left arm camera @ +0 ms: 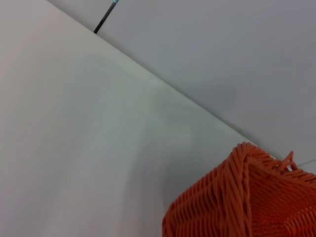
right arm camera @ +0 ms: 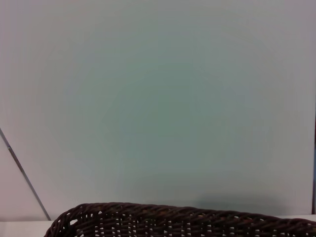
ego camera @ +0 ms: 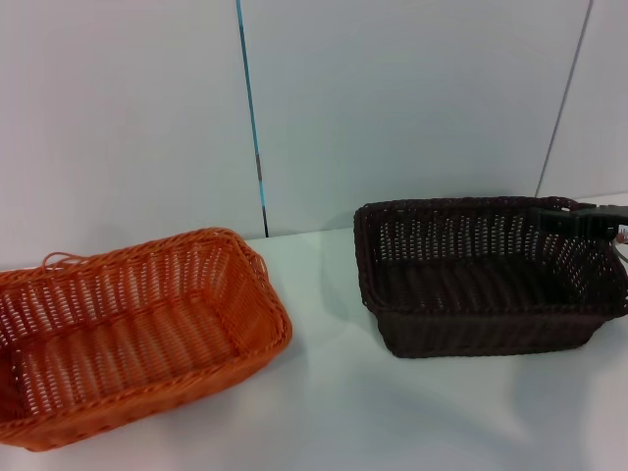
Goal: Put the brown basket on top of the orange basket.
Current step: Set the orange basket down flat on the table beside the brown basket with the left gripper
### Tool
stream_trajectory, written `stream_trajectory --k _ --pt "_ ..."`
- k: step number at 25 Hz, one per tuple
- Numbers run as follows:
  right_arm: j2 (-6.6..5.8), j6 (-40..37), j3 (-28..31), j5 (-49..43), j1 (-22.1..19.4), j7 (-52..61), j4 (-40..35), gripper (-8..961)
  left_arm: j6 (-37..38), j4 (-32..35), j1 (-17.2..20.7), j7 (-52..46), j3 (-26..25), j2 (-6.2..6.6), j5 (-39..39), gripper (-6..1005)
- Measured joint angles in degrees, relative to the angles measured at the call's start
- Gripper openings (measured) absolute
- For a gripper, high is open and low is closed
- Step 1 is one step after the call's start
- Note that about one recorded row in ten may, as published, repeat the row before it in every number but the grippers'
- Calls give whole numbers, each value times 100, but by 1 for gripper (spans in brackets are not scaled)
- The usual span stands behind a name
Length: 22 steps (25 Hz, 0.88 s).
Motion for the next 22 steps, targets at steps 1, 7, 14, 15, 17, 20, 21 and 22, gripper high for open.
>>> stream_trajectory --k 1,7,14,15,17,20,21,22 --pt "0 0 0 0 0 0 -1 839 -11 1 -2 2 -9 7 -11 172" --pt "0 -1 0 0 0 -2 -5 839 -97 19 -15 28 -13 64 -265 172" --pt "0 -1 0 0 0 -2 -6 839 -193 -18 -118 49 -16 73 -389 172" --pt "0 0 0 0 0 -2 -6 839 -203 -19 -143 49 -14 74 -389 172" --pt "0 3 0 0 -1 -2 -6 839 -214 -21 -208 50 12 79 -391 172" --pt "-1 4 0 0 -5 -2 -6 839 -216 -21 -253 52 31 79 -393 172" --pt "-3 5 0 0 -7 -2 -6 839 -217 -17 -272 55 35 77 -393 172" --pt "-5 6 0 0 -9 -2 -5 839 -217 -3 -300 60 39 73 -393 172"
